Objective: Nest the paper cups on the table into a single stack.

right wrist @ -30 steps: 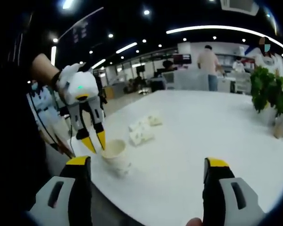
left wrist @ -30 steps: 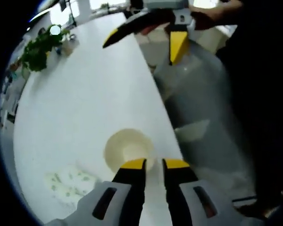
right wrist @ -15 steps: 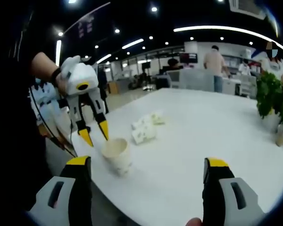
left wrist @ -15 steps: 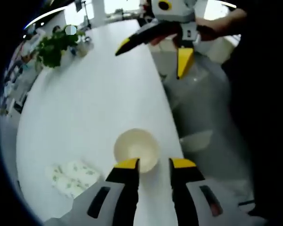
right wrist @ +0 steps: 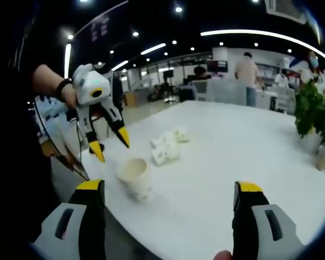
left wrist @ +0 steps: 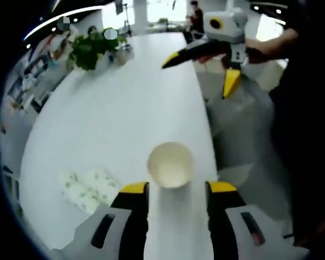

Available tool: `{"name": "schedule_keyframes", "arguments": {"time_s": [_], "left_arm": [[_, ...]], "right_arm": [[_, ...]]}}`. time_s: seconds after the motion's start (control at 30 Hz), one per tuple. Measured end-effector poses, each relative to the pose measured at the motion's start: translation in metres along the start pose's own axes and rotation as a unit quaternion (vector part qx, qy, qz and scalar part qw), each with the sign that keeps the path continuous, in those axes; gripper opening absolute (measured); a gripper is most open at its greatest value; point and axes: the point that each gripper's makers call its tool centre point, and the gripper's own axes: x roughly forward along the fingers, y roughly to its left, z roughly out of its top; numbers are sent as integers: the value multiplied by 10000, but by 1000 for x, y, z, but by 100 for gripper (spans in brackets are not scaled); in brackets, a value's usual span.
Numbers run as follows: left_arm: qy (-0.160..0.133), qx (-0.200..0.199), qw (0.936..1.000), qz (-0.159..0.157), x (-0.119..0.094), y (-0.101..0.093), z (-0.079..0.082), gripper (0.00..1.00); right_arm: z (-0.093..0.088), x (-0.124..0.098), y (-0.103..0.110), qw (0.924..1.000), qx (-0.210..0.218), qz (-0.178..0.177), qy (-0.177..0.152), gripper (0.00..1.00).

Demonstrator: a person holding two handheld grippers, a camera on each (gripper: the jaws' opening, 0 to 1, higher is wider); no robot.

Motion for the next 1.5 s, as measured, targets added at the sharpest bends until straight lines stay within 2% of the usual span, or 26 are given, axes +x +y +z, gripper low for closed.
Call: {"name": "schedule_keyframes", "arguments": {"time_s": [0.17, 0.3, 0.37, 0.47, 0.53, 0.6, 0.73, 0.8, 0.9, 0.97, 1.03, 1.13, 1.23, 1.37, 1.4, 1.5], "left_arm": [[-262, -362, 9987, 239, -9, 10, 1, 49], [-422, -442, 9971, 461, -19, 16, -1, 50], [-619, -685, 9938, 623, -24, 22, -1, 52], [-977, -1399, 9835, 602, -30, 22, 1, 61], [-1129, -1575, 9780, 775, -34, 28, 1, 65], [-1329, -1673, 9735, 815, -40, 29, 3, 65], [-1380, -1648, 9704, 1102, -47, 36, -2, 66], [-1445, -1746, 9660, 1241, -49, 40, -3, 67], [-1585, -1849, 9610, 1312, -52, 41, -3, 70], [-1564, -1822, 9612, 1355, -52, 41, -6, 72], [-1595, -2006, 9566, 1390, -53, 42, -10, 74], [-1629, -2005, 9541, 1513, -57, 45, -14, 77], [-1713, -2128, 9487, 1593, -63, 48, -18, 78], [-1607, -2229, 9456, 1739, -66, 51, -29, 85], [-1618, -2307, 9425, 1799, -67, 53, -32, 87], [-1703, -2371, 9389, 1822, -71, 53, -33, 89]], "right_arm": [[1, 3, 5, 10000, -43, 53, 32, 97], [2, 4, 6, 9999, -62, 62, 53, 97], [2, 5, 7, 9999, -66, 68, 65, 97], [2, 7, 8, 9999, -89, 105, 102, 97], [1, 8, 10, 9996, -169, 146, 148, 97], [0, 8, 10, 9995, -188, 173, 194, 97], [1, 8, 9, 9994, -226, 177, 209, 97], [3, 9, 7, 9994, -214, 163, 207, 97], [4, 12, 6, 9995, -170, 150, 204, 97], [6, 13, 7, 9996, -151, 167, 181, 97], [7, 15, 9, 9993, -218, 217, 211, 97], [8, 15, 9, 9988, -308, 275, 262, 97], [10, 16, 6, 9986, -351, 277, 281, 97], [13, 17, 0, 9985, -377, 254, 292, 97], [15, 18, -1, 9986, -380, 250, 284, 97], [17, 19, -2, 9984, -406, 265, 289, 97]]}}
